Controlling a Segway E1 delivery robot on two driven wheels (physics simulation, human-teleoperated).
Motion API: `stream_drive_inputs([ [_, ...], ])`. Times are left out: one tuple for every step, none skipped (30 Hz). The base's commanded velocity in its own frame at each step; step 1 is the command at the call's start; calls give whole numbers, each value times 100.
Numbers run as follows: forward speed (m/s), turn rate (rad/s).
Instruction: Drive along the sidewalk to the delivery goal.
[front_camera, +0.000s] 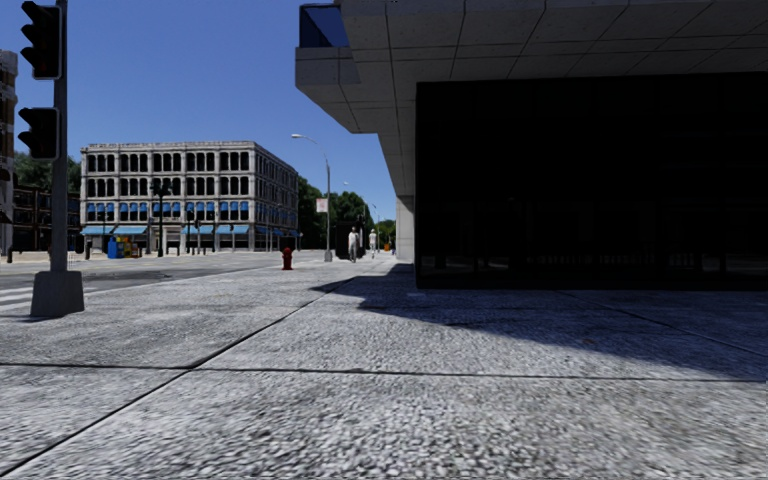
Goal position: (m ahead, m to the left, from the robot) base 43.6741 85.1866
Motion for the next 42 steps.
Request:
stream_drive_inputs([
  [128, 0],
  [128, 0],
  [128, 0],
  [128, 0],
  [128, 0],
  [128, 0],
  [128, 0],
  [128, 0],
  [128, 0],
  [128, 0],
  [128, 0],
  [128, 0],
  [128, 0],
  [148, 0],
  [148, 0],
  [200, 0],
  [200, 1],
  [200, 12],
  [200, 12],
  [200, 31],
  [200, 42],
  [200, 42],
  [200, 45],
  [200, 46],
  [200, 48],
  [200, 48],
  [200, 50],
  [200, 54],
  [200, 56],
  [200, 56],
  [200, 56],
  [200, 56],
  [200, 56],
  [200, 56],
  [200, 56],
  [200, 56],
  [200, 56],
  [200, 56],
  [200, 56],
  [200, 56],
  [200, 56],
  [200, 56],
])
